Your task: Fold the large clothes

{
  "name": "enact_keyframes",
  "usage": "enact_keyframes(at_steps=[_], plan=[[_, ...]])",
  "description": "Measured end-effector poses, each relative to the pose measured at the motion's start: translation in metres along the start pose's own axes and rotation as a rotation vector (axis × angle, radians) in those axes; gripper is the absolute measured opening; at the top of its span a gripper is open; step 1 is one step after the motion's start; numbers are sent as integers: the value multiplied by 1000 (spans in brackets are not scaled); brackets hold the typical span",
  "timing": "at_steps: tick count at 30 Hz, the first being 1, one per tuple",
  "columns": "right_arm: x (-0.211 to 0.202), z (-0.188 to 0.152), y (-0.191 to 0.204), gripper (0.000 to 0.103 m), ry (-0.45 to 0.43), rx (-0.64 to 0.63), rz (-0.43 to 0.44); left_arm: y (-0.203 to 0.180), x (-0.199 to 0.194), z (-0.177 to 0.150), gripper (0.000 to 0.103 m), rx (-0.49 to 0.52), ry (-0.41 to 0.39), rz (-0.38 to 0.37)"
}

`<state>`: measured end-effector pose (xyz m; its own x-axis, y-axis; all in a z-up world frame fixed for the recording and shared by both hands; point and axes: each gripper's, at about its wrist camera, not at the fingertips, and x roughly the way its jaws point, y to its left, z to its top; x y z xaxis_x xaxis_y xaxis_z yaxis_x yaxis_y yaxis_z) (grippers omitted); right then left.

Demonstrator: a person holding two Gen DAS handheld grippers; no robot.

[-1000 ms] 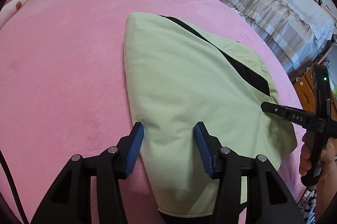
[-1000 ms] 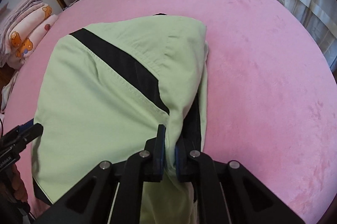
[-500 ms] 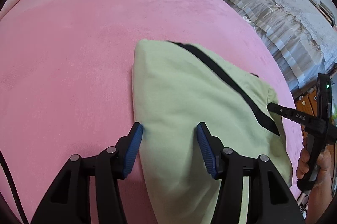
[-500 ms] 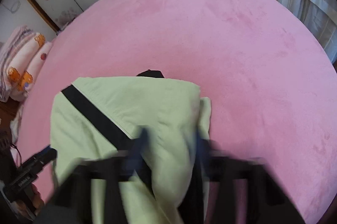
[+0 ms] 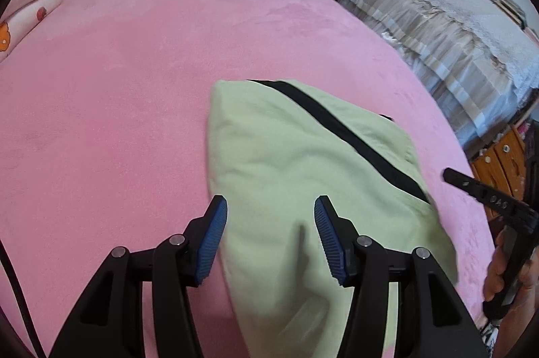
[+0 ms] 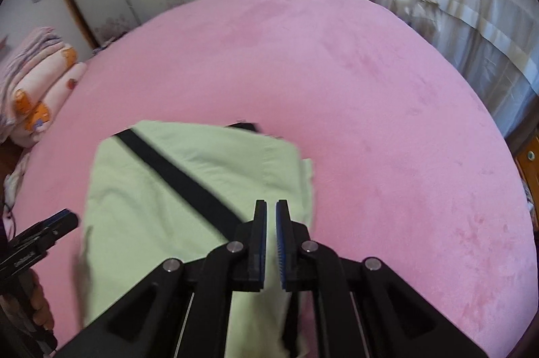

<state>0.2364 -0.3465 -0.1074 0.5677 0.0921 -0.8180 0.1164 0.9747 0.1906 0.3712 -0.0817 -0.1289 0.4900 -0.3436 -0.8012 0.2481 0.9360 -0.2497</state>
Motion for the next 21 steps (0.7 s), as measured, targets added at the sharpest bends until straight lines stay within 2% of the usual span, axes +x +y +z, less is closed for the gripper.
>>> enact_keyframes(at_steps=[5, 9, 12, 14, 15, 18, 21], plan=[[-3, -40, 44, 5, 15, -50, 83, -30, -20, -44, 52, 15, -28, -24], [10, -66, 53, 5, 51, -74, 67, -37, -11, -77, 52, 11, 14, -34], [17, -82, 38, 5, 88, -30, 23, -34, -11, -93, 52, 50, -9, -2], [10, -93, 22, 5, 75, -1, 9, -33, -14, -99, 52, 64, -7, 3], [5, -96, 13, 1, 61, 16, 8, -32, -15, -101, 52, 64, -3, 13], [-9, -106, -12, 0, 38, 67, 10, -26, -18, -105, 52, 46, 12, 30], [-18, -114, -16, 0, 26, 62, -25, -17, -25, -112, 52, 12, 16, 27]])
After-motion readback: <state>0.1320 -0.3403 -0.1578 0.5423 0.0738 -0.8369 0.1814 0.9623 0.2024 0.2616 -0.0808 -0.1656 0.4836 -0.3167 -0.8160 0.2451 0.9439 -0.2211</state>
